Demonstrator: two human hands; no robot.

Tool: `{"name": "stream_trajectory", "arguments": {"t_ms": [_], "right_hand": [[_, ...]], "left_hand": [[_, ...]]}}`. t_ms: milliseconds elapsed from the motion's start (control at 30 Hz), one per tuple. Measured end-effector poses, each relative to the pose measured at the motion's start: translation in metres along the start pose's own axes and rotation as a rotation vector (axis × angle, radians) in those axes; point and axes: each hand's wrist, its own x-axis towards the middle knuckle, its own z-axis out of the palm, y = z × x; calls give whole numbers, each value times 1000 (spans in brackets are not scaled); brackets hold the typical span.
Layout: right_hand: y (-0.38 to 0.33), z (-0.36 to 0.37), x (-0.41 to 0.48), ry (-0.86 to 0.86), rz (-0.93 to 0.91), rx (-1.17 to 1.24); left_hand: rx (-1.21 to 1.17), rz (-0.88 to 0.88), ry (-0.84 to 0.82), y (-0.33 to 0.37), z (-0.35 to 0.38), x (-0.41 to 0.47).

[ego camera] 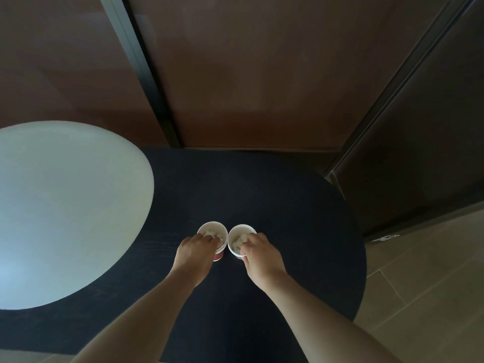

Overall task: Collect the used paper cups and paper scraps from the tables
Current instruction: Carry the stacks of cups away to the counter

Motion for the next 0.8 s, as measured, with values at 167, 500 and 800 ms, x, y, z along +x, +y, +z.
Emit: {"name": "stream_trajectory", "arguments": {"t_ms": [167, 500, 800], "right_hand": [[-3, 2, 5, -26, 9, -18], [-18, 0, -11, 29, -27, 7], [-63, -25, -57, 227, -9, -2]], "left_hand": [[-13, -37, -22, 2, 2, -2], [-136, -77, 28, 1, -11, -37], [-163, -23, 170, -10, -46, -98]]}}
